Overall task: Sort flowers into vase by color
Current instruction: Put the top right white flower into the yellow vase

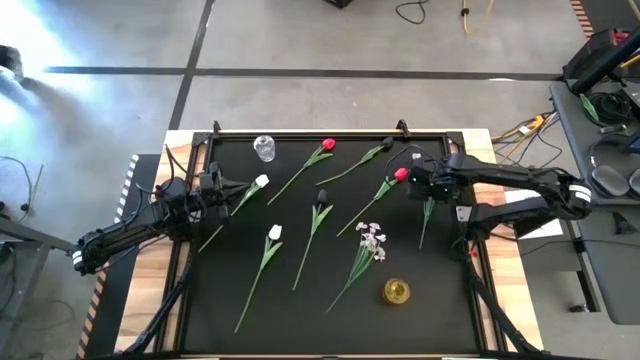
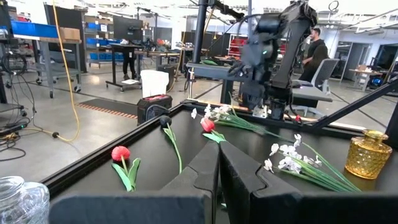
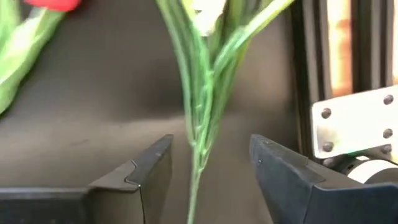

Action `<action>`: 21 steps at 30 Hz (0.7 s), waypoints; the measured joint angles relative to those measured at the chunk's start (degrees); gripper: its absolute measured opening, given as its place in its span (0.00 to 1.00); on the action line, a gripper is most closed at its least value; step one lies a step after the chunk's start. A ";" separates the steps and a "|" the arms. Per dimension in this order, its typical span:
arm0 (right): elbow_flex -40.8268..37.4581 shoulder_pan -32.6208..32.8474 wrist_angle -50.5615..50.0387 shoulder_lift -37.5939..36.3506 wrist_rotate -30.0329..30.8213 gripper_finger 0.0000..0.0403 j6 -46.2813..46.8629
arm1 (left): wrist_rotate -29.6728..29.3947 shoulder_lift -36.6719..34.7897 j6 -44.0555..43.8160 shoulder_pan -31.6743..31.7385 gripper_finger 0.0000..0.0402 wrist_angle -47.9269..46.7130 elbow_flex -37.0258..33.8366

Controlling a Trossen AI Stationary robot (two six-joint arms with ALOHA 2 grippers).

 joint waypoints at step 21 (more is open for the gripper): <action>-5.77 -21.73 14.51 12.10 -7.93 0.51 -20.23 | 0.00 -0.01 0.00 -0.02 0.00 0.00 0.01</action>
